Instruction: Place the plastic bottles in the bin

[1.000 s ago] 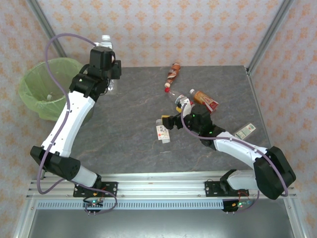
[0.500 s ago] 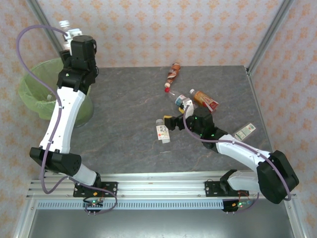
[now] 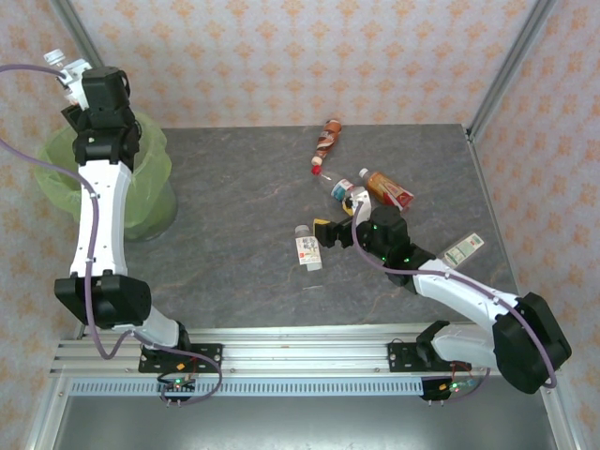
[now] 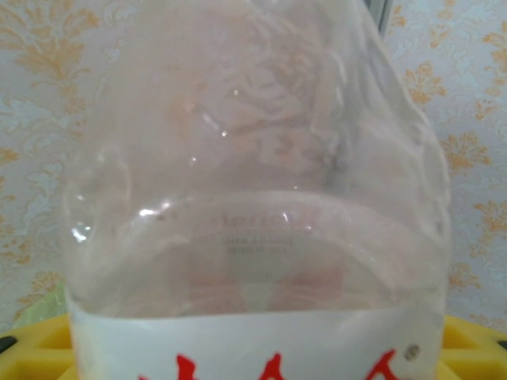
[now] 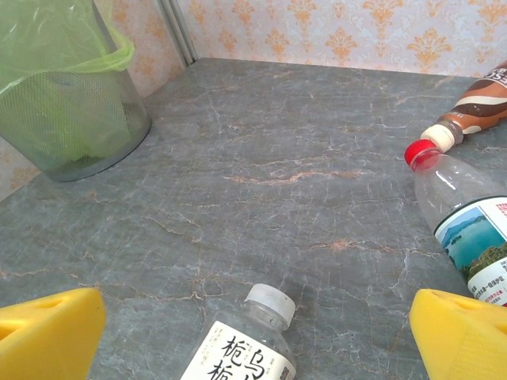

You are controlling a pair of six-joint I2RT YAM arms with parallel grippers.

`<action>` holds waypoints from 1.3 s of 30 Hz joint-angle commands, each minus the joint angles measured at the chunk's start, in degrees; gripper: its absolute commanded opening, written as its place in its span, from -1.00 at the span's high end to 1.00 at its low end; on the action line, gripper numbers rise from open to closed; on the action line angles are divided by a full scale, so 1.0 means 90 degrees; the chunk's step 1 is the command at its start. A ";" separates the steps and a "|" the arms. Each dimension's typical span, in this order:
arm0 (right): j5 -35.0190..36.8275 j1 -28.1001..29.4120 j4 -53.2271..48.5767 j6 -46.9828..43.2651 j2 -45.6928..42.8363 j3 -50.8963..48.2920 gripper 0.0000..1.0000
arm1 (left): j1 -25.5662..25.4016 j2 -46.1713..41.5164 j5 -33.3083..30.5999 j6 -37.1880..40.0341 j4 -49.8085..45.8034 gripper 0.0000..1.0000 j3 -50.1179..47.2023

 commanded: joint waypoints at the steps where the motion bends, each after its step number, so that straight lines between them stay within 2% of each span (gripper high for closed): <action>1: 0.0129 0.0029 0.0187 -0.0104 -0.0176 -0.0073 -0.98 | 0.0344 0.0399 0.0506 -0.0461 -0.0093 -0.23 0.0159; 7: 0.0155 0.0031 0.0174 -0.0090 -0.0170 -0.0075 -0.98 | 0.0738 0.0722 0.1440 -0.0992 -0.0323 -0.24 0.0200; 11: 0.0140 0.0027 0.0167 -0.0099 -0.0148 -0.0050 -0.98 | 0.0755 0.0877 0.1705 -0.1163 -0.0394 -0.25 0.0129; 28: 0.0114 0.0032 0.0090 -0.0200 -0.0129 -0.0053 -0.98 | 0.0756 0.1147 0.2125 -0.1756 -0.0488 -0.37 -0.0457; 34: 0.0112 0.0027 0.0079 -0.0198 -0.0138 -0.0054 -0.98 | 0.0756 0.1224 0.2065 -0.1906 -0.0609 -0.52 -0.0451; 39: 0.0121 0.0031 0.0087 -0.0187 -0.0128 -0.0065 -0.98 | 0.0766 0.1204 0.2290 -0.1969 -0.0626 -0.66 -0.0437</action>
